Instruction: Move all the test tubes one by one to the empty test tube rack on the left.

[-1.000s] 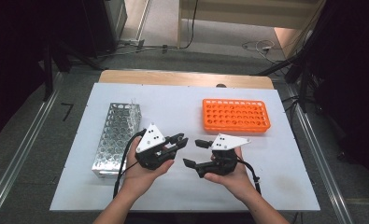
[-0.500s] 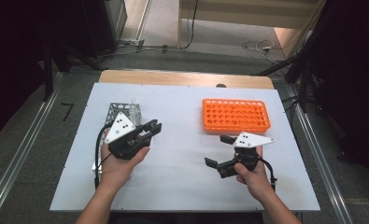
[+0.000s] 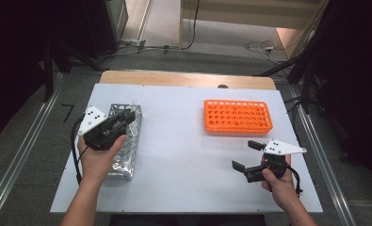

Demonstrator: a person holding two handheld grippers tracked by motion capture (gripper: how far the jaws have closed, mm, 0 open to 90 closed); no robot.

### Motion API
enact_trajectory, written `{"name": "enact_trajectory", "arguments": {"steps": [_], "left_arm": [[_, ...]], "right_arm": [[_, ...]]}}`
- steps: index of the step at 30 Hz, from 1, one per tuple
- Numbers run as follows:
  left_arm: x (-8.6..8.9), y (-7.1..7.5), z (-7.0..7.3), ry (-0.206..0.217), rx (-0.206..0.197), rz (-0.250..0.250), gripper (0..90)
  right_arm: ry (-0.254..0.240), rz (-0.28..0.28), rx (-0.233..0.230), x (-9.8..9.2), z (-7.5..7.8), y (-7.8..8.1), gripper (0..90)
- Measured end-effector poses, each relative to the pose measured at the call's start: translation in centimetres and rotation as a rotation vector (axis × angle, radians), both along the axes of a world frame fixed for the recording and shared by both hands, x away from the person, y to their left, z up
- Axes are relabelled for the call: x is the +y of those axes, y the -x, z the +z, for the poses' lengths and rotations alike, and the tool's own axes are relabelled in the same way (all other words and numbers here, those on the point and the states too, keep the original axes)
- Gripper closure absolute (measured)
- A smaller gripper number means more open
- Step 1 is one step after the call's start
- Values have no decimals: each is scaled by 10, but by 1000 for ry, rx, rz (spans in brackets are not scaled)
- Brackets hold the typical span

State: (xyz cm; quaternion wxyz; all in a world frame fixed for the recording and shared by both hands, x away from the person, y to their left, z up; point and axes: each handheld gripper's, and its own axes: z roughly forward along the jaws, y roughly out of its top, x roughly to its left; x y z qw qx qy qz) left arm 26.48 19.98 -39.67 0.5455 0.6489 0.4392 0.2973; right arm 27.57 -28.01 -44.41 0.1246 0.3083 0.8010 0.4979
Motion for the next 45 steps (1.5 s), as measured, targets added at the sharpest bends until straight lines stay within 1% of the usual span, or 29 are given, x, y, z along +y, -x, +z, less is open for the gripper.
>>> {"name": "enact_trajectory", "arguments": {"steps": [4, 9, 15, 17, 19, 21, 25, 27, 29, 30, 32, 33, 36, 41, 44, 45], "left_arm": [[5, -4, -6, -1, -3, 26, 752], [6, -11, -15, -19, -13, 48, 751], [5, -16, -25, -37, 5, 73, 751], [6, -16, -28, -38, 17, 90, 750], [6, -17, -30, -39, 33, 95, 750], [5, -17, -32, -52, 45, 95, 749], [2, -19, -34, -73, 101, 88, 742], [1, -21, -35, -84, 128, 93, 729], [2, -23, -37, -85, 160, 97, 727], [1, -23, -37, -92, 168, 98, 726], [1, -24, -37, -96, 172, 93, 724], [1, -24, -37, -97, 174, 94, 714], [1, -23, -36, -91, 178, 77, 670], [6, -18, -31, -33, 165, 46, 536], [8, -14, -28, -19, 165, 20, 435], [8, -13, -27, -13, 165, 14, 388]], "right_arm": [[-1, -21, -4, -13, -2, 3, 0], [-9, -41, -1, -26, -3, 6, 0], [1, -54, 6, -33, -7, 9, 0], [-3, -57, 5, -35, -6, 9, 0], [-9, -58, 4, -35, -5, 9, 0], [-7, -59, 2, -36, -5, 8, 0], [-10, -67, 6, -37, -6, 7, 0], [-14, -66, 6, -39, -6, 6, 0], [-13, -68, 7, -39, -6, 6, 0], [-14, -67, 7, -39, -6, 6, 0], [-12, -67, 6, -39, -6, 6, 0], [-11, -66, 6, -39, -6, 6, 0], [-12, -69, 7, -39, -7, 5, 0], [-14, -74, 7, -40, -7, 4, 0], [-13, -75, 9, -41, -7, 3, 0], [-14, -77, 9, -42, -7, 3, 0]]}}
